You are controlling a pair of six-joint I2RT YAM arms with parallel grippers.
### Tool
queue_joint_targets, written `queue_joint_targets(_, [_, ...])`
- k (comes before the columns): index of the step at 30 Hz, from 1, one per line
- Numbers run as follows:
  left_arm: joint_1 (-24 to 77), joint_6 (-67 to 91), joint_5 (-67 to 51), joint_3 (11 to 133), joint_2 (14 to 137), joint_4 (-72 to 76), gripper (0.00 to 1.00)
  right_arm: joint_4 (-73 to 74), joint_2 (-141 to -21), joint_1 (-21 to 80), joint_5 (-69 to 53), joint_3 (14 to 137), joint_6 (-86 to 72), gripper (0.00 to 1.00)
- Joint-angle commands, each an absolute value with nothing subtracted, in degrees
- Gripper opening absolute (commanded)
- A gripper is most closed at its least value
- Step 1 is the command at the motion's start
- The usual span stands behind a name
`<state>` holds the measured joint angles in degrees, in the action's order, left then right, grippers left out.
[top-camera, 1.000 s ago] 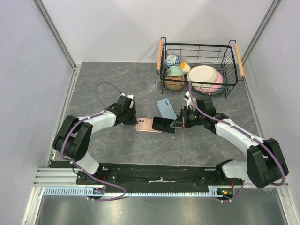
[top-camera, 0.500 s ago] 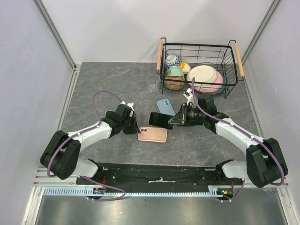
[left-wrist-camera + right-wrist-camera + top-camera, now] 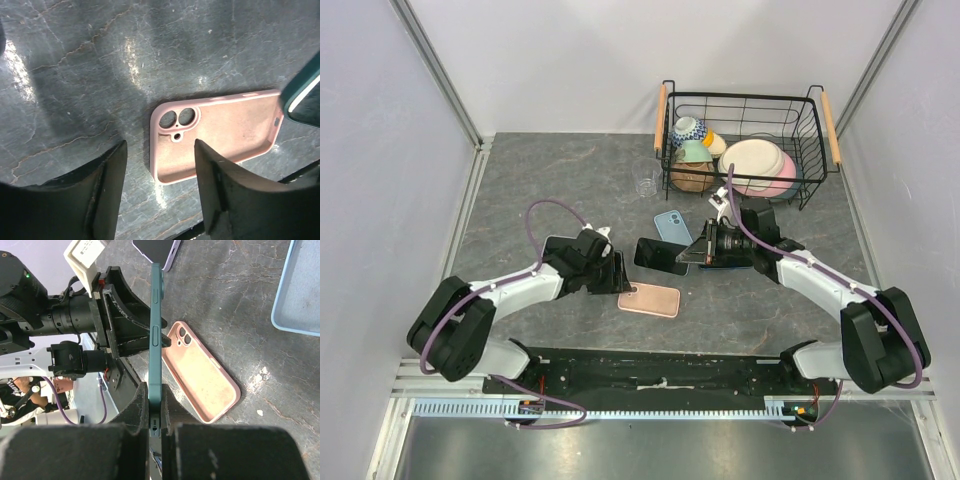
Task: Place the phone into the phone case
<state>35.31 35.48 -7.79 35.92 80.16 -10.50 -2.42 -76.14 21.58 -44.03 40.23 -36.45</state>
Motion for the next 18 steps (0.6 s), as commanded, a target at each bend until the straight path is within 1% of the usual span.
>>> queue_joint_targets(1, [35.6,34.2,-5.5,37.3,76.6,-10.3,0.66,-6.7,-76.6,21.4,-46.5,42.2,-36.9,0.00])
queue_joint_targets(7, [35.5,33.1,-5.0,38.0,75.1,-10.5,0.73,-7.0,-77.2,21.4,-46.8,42.3,-36.9,0.00])
queue_joint_targets(13, [35.3,32.5,-7.2,38.1,75.8,-8.5,0.80,-7.1,-77.9,21.4,-47.1,42.1,-36.6,0.00])
queue_joint_targets(18, [33.2,32.4,-12.3,38.1,77.0,-5.8,0.81,-7.2,-78.2,21.4,-47.2,42.0,-36.4,0.00])
